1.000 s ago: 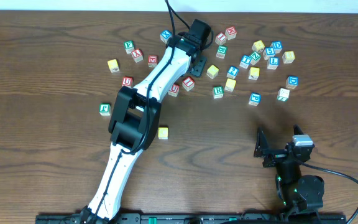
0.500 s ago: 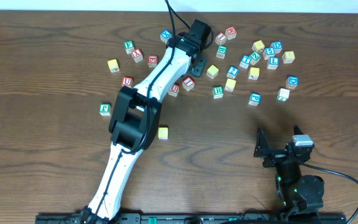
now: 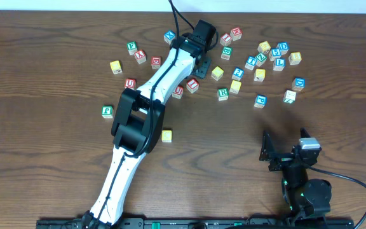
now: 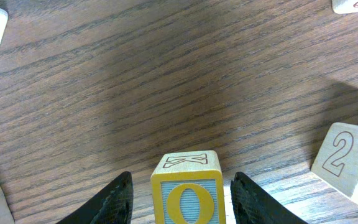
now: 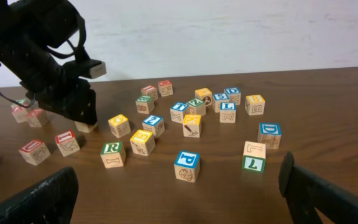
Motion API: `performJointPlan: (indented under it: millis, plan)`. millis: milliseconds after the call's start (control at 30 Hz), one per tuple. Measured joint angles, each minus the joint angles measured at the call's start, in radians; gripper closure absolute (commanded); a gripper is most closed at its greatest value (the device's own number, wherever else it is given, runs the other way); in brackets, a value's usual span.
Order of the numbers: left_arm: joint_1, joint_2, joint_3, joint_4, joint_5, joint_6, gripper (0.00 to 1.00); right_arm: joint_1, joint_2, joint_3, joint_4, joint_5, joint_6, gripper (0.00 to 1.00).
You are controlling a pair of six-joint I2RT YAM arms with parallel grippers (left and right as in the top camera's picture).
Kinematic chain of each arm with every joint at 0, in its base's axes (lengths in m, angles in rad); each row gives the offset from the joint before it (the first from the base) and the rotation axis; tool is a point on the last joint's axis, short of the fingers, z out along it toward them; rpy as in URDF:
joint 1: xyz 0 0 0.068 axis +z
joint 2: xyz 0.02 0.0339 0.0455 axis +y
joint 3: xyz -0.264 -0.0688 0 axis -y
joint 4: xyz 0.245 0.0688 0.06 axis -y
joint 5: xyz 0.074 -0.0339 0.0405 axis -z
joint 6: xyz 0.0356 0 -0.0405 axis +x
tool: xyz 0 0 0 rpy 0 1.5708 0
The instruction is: Spell out CORL
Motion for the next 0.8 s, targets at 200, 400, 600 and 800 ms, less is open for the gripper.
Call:
performJointPlan:
  millis: [200,400,600,800]
  plan:
    - [0.0,0.0,0.0,0.001,0.0,-0.003,0.5,0.0,0.0,0.0,0.0,0.0,0.0,0.01]
    - [0.0,0.0,0.0,0.001,0.0,-0.015,0.5,0.0,0.0,0.0,0.0,0.0,0.0,0.01]
    - [0.0,0.0,0.0,0.001,0.0,-0.025,0.54,0.0,0.0,0.0,0.0,0.0,0.0,0.01]
    - [0.0,0.0,0.0,0.001,0.0,-0.026,0.55,0.0,0.0,0.0,0.0,0.0,0.0,0.01]
